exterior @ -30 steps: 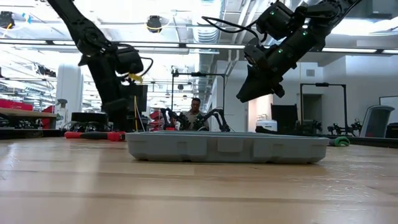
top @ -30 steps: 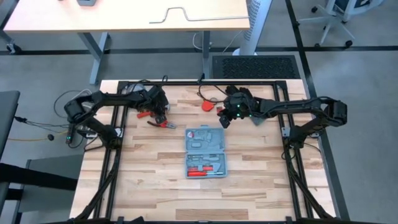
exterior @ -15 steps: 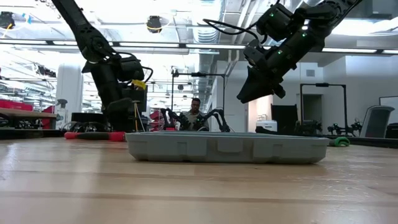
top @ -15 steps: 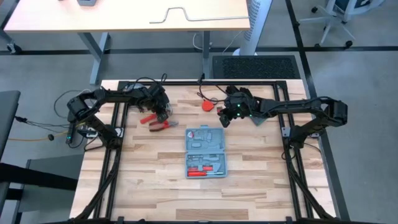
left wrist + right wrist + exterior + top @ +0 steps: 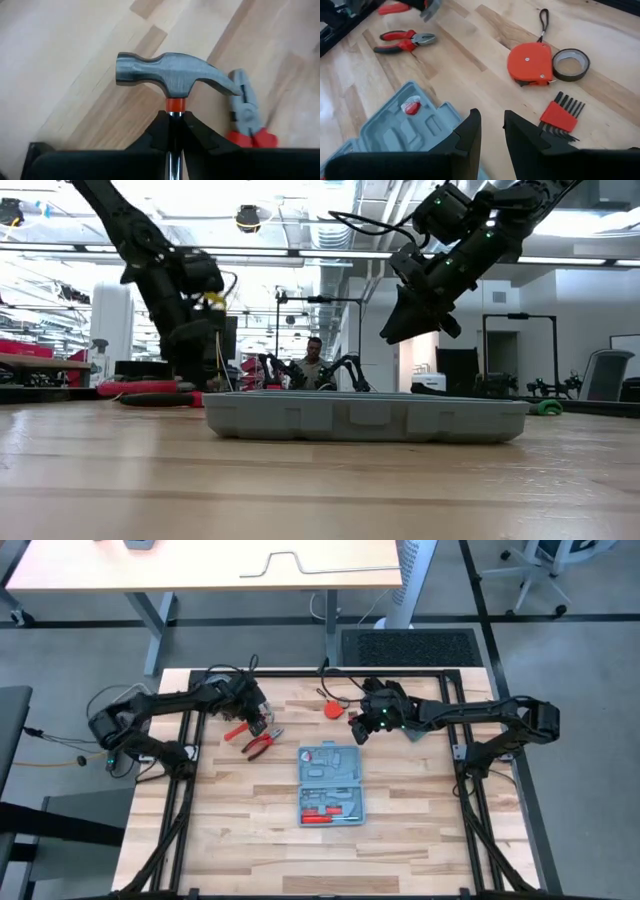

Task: Prefit tool cases
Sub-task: Put the orange hammer into the gray prefit tool case

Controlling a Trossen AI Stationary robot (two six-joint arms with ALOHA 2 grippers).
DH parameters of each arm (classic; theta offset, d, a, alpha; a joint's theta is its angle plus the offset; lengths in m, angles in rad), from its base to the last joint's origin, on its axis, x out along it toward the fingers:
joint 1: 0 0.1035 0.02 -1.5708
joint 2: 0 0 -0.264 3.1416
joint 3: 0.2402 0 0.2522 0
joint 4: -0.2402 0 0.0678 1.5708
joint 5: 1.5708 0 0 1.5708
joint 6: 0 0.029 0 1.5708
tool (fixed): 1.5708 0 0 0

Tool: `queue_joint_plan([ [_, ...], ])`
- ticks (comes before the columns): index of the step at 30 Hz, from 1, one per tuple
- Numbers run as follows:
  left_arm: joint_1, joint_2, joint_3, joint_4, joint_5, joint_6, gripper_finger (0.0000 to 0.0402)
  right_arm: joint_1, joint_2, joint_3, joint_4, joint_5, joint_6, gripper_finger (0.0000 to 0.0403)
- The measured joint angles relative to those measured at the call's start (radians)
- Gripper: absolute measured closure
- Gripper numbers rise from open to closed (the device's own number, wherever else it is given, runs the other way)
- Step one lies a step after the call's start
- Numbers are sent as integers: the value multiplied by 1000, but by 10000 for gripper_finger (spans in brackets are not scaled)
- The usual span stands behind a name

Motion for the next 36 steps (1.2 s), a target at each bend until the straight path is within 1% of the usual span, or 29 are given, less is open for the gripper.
queue_joint_plan([
  [3,-12,-55,0,-26,9,-37,379,9,-19,0,7,0,0,308],
  [6,-46,-109,1,-28,41,-83,379,11,-54,0,15,0,-1,308],
  [8,-85,-133,1,-30,47,-123,379,11,-82,0,5,1,-7,308],
  [12,-207,-157,2,-14,39,-218,379,11,-138,0,-32,2,-31,308],
  [16,-361,-154,2,22,-25,-328,379,22,-175,-8,-62,3,-38,308],
  [19,-470,-154,3,90,-80,-428,379,47,-200,-32,-70,3,-36,308],
  [23,-591,-155,3,181,-135,-568,379,107,-242,-69,-59,3,0,308],
  [26,-674,-155,3,241,-197,-636,379,157,-273,-102,-65,7,45,308],
  [28,-720,-155,3,273,-235,-669,379,193,-291,-117,-64,30,64,308],
  [32,-786,-120,13,335,-290,-714,379,253,-323,-139,-62,80,100,308],
  [34,-812,-62,49,332,-291,-711,379,274,-335,-145,-65,90,105,308],
  [36,-835,16,110,339,-284,-685,379,291,-344,-145,-67,107,105,308],
])
